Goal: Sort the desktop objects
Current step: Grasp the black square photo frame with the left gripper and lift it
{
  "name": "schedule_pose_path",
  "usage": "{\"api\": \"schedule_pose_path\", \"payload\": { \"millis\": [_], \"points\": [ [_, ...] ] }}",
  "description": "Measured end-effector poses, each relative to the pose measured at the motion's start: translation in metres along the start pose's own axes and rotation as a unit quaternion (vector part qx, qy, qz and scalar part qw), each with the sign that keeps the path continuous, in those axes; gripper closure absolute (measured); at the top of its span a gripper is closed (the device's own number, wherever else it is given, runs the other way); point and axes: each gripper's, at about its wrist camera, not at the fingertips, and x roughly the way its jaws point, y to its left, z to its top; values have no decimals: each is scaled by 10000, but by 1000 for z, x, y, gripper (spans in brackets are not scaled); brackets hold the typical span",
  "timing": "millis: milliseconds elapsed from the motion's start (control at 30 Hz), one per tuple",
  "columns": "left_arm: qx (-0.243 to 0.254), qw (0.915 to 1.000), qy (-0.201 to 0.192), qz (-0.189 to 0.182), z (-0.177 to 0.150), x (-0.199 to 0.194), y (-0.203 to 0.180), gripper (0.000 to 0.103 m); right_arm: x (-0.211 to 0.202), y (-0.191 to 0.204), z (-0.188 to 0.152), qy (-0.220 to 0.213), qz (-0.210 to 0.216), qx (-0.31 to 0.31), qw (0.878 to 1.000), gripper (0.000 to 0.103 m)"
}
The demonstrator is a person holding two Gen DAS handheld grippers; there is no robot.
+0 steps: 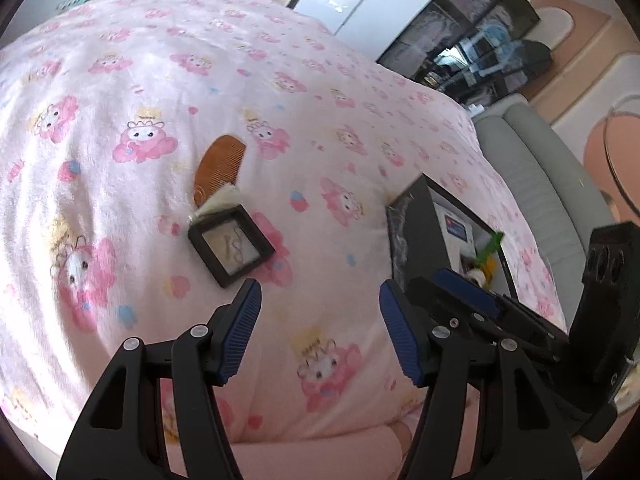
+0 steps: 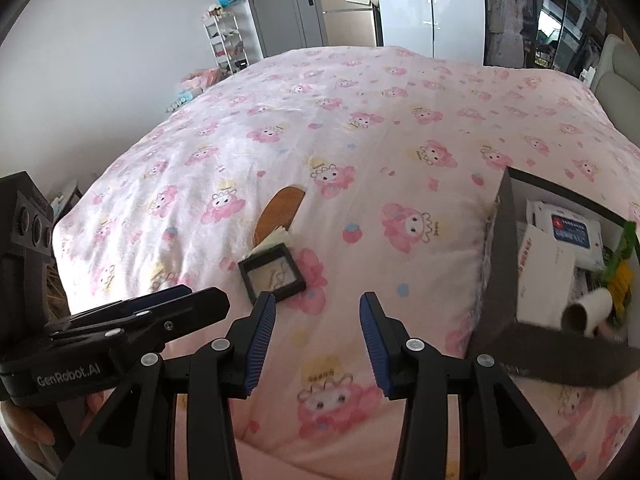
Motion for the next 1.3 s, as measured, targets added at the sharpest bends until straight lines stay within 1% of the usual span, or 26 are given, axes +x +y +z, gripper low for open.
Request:
{"api": "schedule_pose_path", "payload": {
  "millis": [167, 333, 400, 500, 600, 700, 767, 800, 867, 933, 967, 1000, 1033, 1067, 1133, 1167, 1233, 1300],
  "points": [
    [-600, 9981, -19, 166, 32, 20, 24, 41, 38, 0, 15, 282, 85, 132, 9995, 63],
    [-1025, 9926, 93, 638, 50, 42, 47, 41, 85, 7, 16, 724, 19, 9, 9974, 63],
    [-1115, 9912, 143, 703, 50, 49, 53, 41, 103, 8, 17, 882, 64, 8, 9961, 63],
    [-1353, 9881, 306, 663, 44, 63, 68, 42, 122, 11, 17, 1016, 59, -57, 9948, 63],
    [-1524, 9844, 515, 713, 38, 76, 82, 43, 141, 14, 15, 1178, 68, -95, 9930, 63],
    [-1678, 9798, 799, 734, 33, 90, 94, 43, 152, 12, 15, 1238, 78, -45, 9923, 63],
    [-1752, 9771, 982, 703, 30, 100, 97, 45, 157, 10, 16, 1237, 112, 29, 9923, 63],
    [-1750, 9766, 1003, 745, 29, 102, 97, 48, 159, 9, 16, 1227, 129, 70, 9923, 63],
    [-1743, 9756, 1043, 831, 27, 106, 96, 49, 168, 7, 16, 1242, 244, 102, 9919, 63],
    [-1776, 9742, 1091, 865, 25, 108, 97, 64, 175, 7, 14, 1275, 411, 111, 9909, 63],
    [-1770, 9733, 1128, 930, 23, 109, 97, 66, 177, 7, 13, 1302, 522, 104, 9901, 63],
    [-1752, 9732, 1156, 935, 22, 110, 97, 69, 180, 8, 11, 1328, 632, 97, 9891, 65],
    [-1735, 9732, 1183, 939, 20, 110, 97, 70, 182, 9, 9, 1354, 743, 91, 9880, 70],
    [-1713, 9740, 1204, 862, 19, 110, 94, 71, 184, 9, 7, 1380, 854, 84, 9867, 74],
    [-1575, 9768, 1171, 852, 19, 108, 87, 71, 173, 10, 6, 1286, 821, -30, 9883, 74],
    [-1470, 9787, 1206, 773, 19, 110, 82, 71, 167, 11, 6, 1237, 800, -89, 9891, 74],
    [-1257, 9819, 1276, 613, 18, 112, 71, 71, 150, 10, 4, 1112, 622, -336, 9913, 74],
    [-1081, 9828, 1439, 401, 14, 116, 58, 71, 132, 1, -2, 1130, 517, -428, 9913, 74]
  ]
}}
